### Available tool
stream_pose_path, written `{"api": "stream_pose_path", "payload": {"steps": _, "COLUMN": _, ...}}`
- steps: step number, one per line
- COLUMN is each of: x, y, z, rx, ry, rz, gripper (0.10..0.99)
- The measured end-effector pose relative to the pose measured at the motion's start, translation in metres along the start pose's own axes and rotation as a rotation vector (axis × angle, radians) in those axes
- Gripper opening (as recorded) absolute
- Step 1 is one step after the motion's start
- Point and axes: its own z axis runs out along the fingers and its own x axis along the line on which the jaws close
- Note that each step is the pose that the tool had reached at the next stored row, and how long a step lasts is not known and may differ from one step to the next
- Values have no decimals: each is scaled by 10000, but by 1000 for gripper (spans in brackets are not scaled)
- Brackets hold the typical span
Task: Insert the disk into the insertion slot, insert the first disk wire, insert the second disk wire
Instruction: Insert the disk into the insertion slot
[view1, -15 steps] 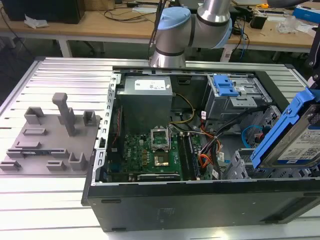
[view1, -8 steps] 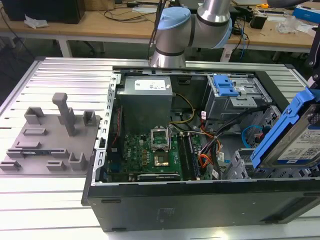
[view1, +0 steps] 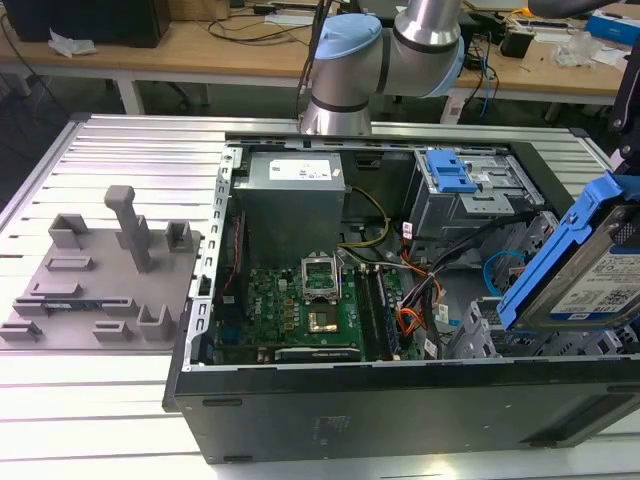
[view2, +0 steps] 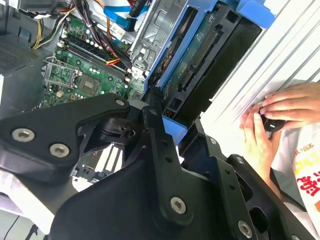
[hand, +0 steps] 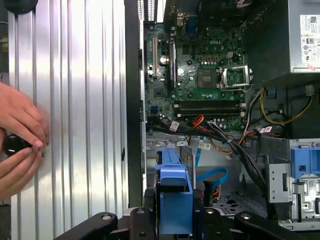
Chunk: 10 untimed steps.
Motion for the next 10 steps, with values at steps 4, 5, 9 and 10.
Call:
{"api": "stream_pose_path", "payload": {"steps": 4, "x": 0, "y": 23, "z": 1, "rx": 173, "ry": -1, "rz": -3, "gripper": 365}}
{"api": "stream_pose_path", "payload": {"steps": 5, "x": 0, "y": 34, "z": 3, "rx": 239, "ry": -5, "rz": 1, "gripper": 365}}
{"api": "stream_pose_path", "payload": {"steps": 9, "x": 1, "y": 79, "z": 12, "rx": 250, "ry": -126, "rz": 126, "gripper": 365}}
{"api": "stream_pose_path", "payload": {"steps": 10, "x": 1, "y": 80, "z": 15, "rx": 249, "ry": -132, "rz": 139, "gripper": 365}}
